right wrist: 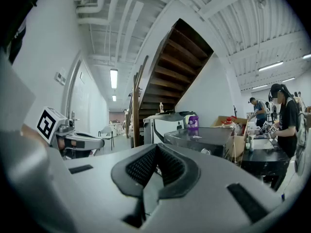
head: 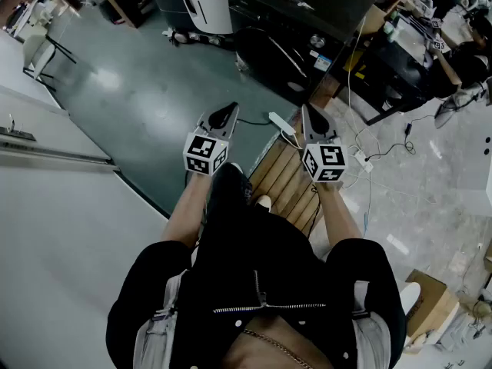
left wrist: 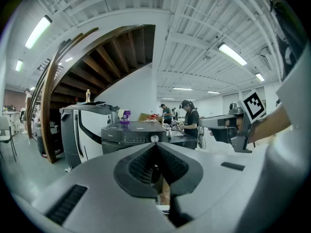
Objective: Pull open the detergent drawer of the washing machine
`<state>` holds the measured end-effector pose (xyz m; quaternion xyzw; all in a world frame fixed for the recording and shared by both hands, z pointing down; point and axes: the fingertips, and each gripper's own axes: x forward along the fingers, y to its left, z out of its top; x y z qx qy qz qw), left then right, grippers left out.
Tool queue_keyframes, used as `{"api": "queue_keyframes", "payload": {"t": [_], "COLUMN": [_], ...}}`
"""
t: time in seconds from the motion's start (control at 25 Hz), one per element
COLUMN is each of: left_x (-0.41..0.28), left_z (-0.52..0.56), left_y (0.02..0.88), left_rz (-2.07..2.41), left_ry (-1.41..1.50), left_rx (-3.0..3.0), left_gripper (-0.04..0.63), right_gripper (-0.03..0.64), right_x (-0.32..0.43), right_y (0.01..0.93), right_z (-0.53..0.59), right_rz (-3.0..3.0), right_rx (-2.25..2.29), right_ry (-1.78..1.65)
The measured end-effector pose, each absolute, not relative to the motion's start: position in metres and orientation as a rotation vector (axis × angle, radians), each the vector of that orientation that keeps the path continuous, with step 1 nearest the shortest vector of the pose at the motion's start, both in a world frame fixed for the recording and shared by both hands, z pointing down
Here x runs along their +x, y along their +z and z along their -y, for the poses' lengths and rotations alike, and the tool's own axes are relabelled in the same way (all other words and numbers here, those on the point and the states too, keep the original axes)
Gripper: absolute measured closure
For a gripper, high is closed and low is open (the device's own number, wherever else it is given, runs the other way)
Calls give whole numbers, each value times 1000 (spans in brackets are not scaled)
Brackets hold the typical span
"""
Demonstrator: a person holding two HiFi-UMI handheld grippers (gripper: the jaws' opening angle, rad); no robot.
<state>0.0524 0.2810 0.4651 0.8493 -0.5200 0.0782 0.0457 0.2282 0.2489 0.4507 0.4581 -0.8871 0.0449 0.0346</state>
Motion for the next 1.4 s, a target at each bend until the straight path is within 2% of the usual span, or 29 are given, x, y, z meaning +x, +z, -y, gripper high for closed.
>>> {"api": "queue_keyframes", "payload": {"t": [0.84,1.4], "left_x": [37,-48], "left_z": [-279,-179], "left_y": [468,459], "left_rz": [1605,1551], "left_ry": [245,235], "left_rx": [2569,2565], "left_gripper": [575,575], "right_gripper": [611,611], "right_x": [213,117], "right_y": [461,448], "right_z": [-247,-150], "right_rz": [2720,2664], "right_rx": [1360,1351], "right_ry": [197,239]}}
